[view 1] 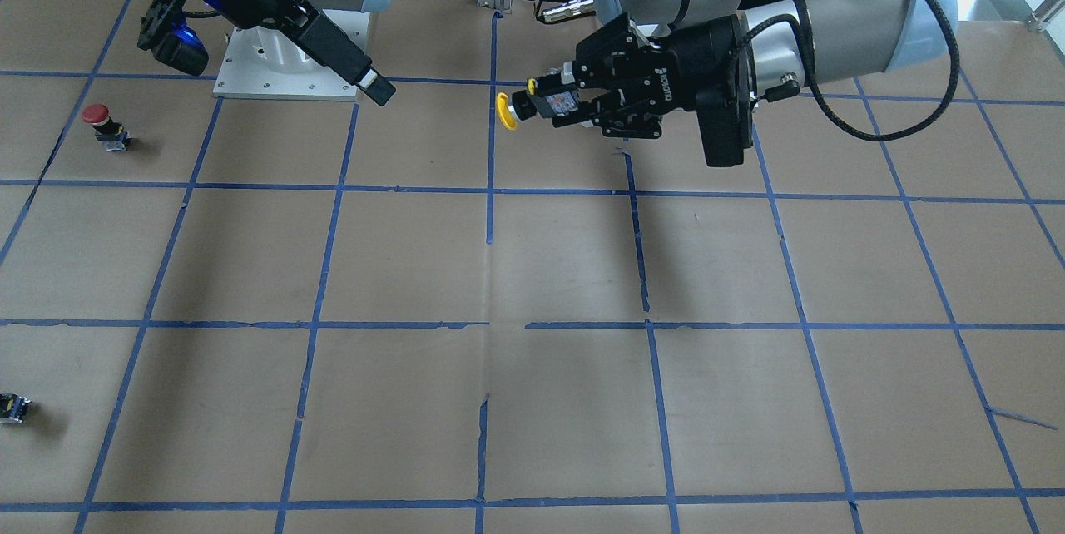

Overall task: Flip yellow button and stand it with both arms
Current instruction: 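Raise the yellow button toward the center while the right gripper approaches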

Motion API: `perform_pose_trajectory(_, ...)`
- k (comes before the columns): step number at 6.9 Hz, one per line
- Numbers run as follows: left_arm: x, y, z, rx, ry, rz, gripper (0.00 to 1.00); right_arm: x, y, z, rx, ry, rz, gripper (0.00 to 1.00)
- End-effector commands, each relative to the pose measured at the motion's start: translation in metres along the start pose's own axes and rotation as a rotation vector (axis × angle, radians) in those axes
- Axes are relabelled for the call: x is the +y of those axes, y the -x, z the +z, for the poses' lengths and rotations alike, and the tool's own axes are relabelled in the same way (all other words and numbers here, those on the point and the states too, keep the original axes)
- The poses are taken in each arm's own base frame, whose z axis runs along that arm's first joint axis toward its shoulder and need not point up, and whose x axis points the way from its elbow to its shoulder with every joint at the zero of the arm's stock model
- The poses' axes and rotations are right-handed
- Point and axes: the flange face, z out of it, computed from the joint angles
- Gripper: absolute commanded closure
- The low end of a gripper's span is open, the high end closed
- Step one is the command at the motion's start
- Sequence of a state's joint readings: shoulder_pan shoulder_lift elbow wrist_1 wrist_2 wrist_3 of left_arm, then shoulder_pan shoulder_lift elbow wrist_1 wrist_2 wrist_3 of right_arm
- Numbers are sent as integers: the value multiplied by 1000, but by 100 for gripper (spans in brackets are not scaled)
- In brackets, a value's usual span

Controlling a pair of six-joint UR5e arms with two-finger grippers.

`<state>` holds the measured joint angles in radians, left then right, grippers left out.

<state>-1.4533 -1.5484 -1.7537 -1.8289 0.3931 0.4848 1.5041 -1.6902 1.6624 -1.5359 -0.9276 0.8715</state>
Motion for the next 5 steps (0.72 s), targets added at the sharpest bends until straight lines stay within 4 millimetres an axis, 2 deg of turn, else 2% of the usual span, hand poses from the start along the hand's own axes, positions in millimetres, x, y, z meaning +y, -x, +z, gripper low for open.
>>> perform_pose_trajectory(1, 8, -36, 26, 173, -28, -5, 98, -7, 6, -10, -109, 102, 169, 0)
perform_pose_trajectory(2, 8, -39, 27, 180, -27, -24, 98, 2, 11, -15, -163, 165, 203, 0)
perform_pose_trajectory(5, 8, -52, 34, 228, -43, 35, 98, 11, 12, -19, -188, 207, 249, 0)
